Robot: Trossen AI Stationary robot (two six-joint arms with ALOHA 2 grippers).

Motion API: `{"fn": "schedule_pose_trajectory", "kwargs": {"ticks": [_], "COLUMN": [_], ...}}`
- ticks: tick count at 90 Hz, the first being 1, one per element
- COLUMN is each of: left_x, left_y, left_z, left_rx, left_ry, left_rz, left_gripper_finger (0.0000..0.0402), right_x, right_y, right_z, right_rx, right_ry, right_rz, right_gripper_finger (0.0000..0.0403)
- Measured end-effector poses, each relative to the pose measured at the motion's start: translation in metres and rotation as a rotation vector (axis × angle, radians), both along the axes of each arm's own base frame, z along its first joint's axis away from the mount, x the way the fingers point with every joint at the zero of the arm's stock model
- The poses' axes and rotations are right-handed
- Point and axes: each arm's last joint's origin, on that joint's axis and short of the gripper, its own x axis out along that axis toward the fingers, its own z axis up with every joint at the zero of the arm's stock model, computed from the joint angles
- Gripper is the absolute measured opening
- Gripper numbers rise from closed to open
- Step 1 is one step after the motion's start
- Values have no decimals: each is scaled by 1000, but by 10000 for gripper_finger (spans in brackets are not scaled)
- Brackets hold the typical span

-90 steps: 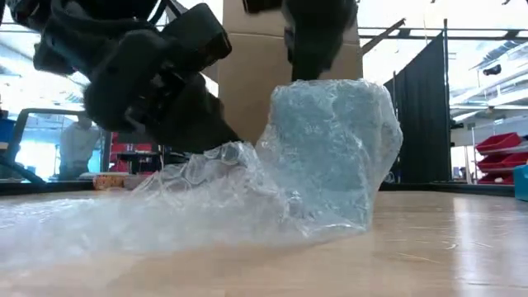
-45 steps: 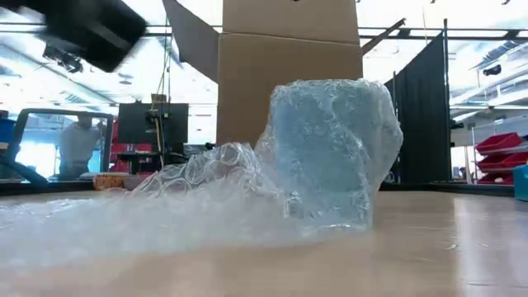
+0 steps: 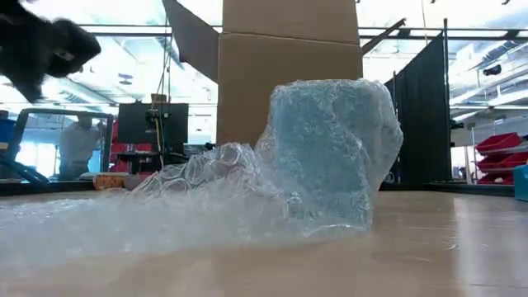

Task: Wrap mug
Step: Wrap the blue cup with bubble wrap

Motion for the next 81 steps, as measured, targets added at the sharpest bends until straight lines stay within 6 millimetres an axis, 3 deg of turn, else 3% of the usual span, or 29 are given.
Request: {"fn": "schedule_pose_trajectory", "kwargs": {"ticks": [18,35,54,74,81], "left_x": [-19,-31,-29,-33,-30], "left_y": [35,57,69,90,92], "left_z": [-6,-41,-71,-93,-99], "left_rx": [-34,-39,-96,-83,-91], "left_ry": [10,82,34,49,11], "left_rz": [253,391,456,563,544], "left_gripper_finger": [143,143,143,143,143], "right_x": [0,26,65,92,102], "right_y": [19,34,27,17,11], "right_z": [-31,-61,-80,-94,-110], "right_rx": [42,55,72,110,113], "right_ry": [-155,-231,-226,-227,-196], "right_rz": [49,136,148,193,201], "right_gripper_finger": [0,0,0,6,21]}}
